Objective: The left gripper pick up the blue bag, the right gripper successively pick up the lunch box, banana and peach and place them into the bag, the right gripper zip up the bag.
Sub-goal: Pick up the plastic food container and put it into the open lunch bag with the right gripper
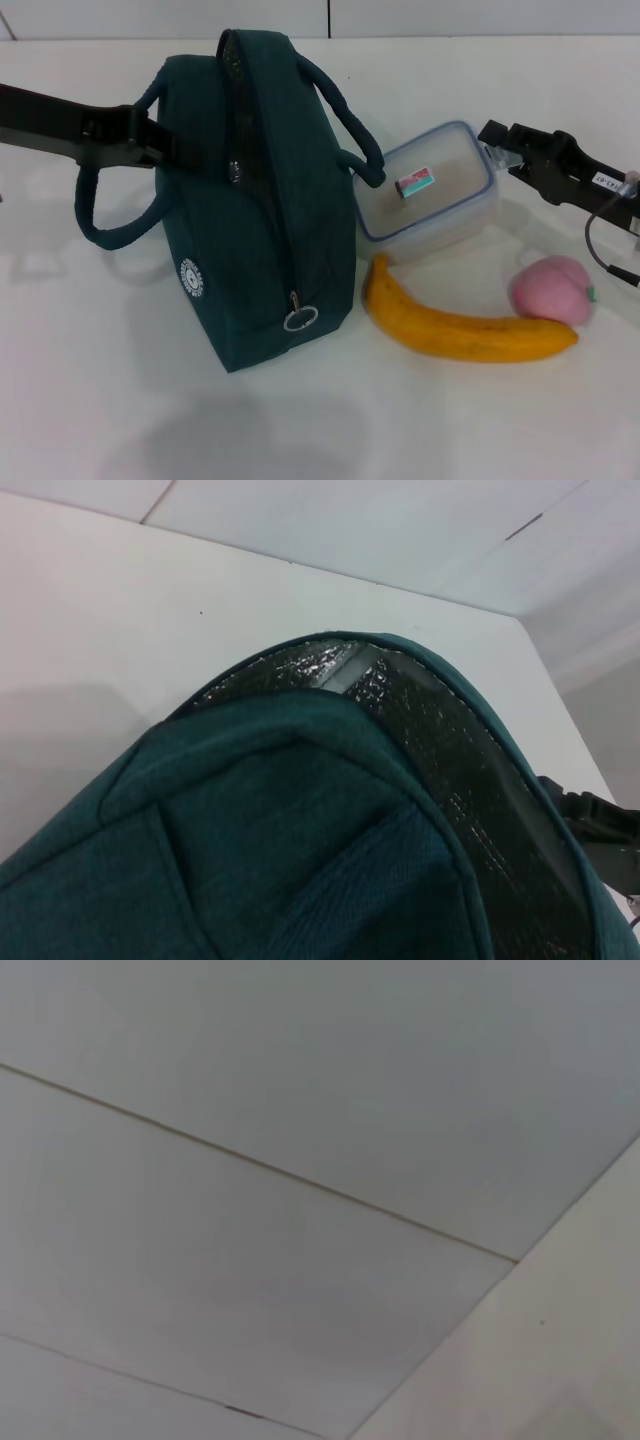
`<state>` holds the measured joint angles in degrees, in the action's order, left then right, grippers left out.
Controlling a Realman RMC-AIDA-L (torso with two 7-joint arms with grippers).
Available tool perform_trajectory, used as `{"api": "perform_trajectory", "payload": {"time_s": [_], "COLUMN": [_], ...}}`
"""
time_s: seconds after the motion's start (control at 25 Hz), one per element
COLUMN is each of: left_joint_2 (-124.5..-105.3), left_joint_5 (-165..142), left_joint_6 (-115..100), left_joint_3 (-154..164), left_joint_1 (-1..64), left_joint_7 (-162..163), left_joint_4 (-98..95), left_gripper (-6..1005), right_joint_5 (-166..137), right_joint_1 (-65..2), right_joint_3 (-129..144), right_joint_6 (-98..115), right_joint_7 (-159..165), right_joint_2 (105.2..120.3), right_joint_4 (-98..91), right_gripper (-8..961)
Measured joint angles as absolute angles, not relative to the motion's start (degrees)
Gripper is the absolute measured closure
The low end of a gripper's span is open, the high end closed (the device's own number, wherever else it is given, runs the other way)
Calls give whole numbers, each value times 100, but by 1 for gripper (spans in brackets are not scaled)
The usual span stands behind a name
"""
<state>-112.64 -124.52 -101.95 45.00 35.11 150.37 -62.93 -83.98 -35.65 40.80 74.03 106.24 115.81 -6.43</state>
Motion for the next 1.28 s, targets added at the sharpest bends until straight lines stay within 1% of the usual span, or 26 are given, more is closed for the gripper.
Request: {"api": "perform_trajectory", "payload": {"time_s": [0.12,0.44,0.68,0.84,1.08,1.28], "left_joint_2": [-11272,-11276,-11262,-11258,-11311,-11366], "left_joint_5": [-12452,-12454,-12217,-12179,-12171,-12137], "left_joint_6": [-10195,-10198,-10276,-10308,-10378,-10470], "left_joint_3": [4500,4480,4474,4471,4476,4480], "left_joint_1": [3513,3505,3416,3349,3296,3296], "left_joint_7": [15038,15038,15038,15038,15040,15041], "left_joint_4": [-6293,-6293,-6293,-6294,-6320,-6325], "left_gripper": [963,964,964,964,964,964], "right_joint_5": [-8409,-8362,-8057,-7726,-7142,-6619], "right_joint_1": [-3572,-3547,-3428,-3224,-2995,-2934], "right_joint_3": [4079,4028,4013,4014,4017,4016], "right_joint_6": [7433,7606,7843,8087,8651,9379], "right_joint_7": [10604,10547,10524,10520,10553,10876], "right_joint_2": [11585,11589,11569,11550,11515,11482], "right_joint_4": [-657,-673,-724,-832,-968,-1055], "right_gripper": [651,839,858,850,839,829]}}
